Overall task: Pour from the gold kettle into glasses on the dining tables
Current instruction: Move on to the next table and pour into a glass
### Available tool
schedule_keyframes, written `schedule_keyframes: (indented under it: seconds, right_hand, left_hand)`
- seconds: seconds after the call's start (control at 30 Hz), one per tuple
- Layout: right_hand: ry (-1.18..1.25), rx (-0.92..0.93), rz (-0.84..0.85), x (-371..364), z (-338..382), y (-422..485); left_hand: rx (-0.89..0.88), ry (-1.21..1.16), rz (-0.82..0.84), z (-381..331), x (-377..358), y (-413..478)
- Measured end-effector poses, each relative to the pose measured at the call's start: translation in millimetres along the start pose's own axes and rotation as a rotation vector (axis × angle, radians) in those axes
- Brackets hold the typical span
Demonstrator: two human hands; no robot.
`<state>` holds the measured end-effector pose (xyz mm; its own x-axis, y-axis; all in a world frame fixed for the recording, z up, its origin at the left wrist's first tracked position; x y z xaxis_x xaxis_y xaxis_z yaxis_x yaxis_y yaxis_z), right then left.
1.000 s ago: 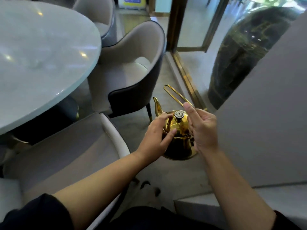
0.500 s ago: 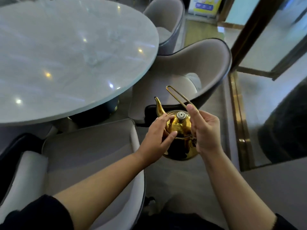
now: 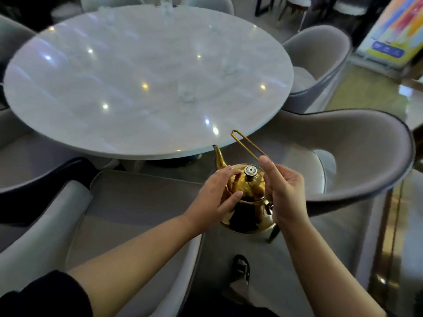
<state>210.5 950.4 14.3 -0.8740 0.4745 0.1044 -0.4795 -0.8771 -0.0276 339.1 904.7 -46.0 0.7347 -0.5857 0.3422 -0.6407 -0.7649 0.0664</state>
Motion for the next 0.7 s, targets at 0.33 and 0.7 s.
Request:
schedule_keyframes:
  seconds: [0.33,0.7]
  right_hand:
    - [-0.069,0.052,0.226,3,23,126]
    - [-0.178,0.077,0.265,-40,35,253]
  left_hand:
    - [0.098,-0.075,-0.216,-5,8,95]
    - [0.126,0.029,-0.214,23,64,189]
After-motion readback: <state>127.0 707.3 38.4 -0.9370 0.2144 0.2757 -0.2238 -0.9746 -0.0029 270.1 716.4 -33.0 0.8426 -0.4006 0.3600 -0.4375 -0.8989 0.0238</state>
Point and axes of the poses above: each hand's wrist, its own y-axis towards the middle knuckle, its own x-axis out of the back of the hand, z = x × y, the point moved 8 cm from there along y, towards the middle knuckle, and after that the axes turned 12 degrees about -y, right-handed, at the moved point
